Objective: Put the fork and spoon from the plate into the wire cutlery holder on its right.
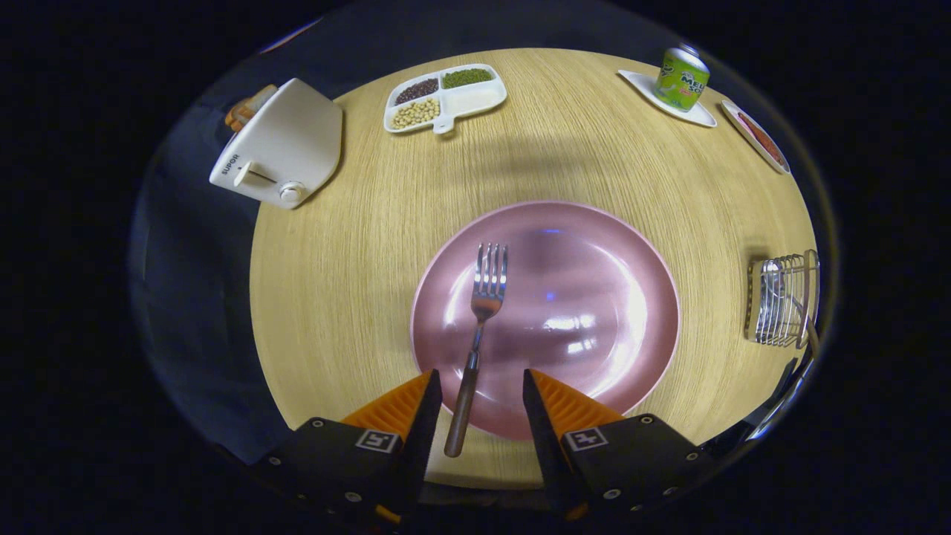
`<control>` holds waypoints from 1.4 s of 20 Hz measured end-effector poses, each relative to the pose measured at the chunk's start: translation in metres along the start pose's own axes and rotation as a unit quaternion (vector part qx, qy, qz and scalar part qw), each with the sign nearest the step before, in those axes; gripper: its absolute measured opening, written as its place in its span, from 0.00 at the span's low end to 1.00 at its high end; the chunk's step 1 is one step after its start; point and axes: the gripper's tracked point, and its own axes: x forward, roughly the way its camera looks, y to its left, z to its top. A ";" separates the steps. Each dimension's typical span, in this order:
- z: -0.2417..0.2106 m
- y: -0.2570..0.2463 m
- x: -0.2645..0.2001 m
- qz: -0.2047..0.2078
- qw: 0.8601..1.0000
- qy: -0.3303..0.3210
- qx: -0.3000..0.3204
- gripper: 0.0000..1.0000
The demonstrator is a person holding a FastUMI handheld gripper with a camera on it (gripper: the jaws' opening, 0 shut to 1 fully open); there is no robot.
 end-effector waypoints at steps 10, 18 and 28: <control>-0.020 0.003 0.023 -0.020 1.000 0.000 0.003 0.12; 0.007 -0.016 -0.021 0.006 0.995 -0.097 -0.030 0.05; 0.026 -0.141 -0.133 -0.014 0.983 -0.181 -0.017 0.05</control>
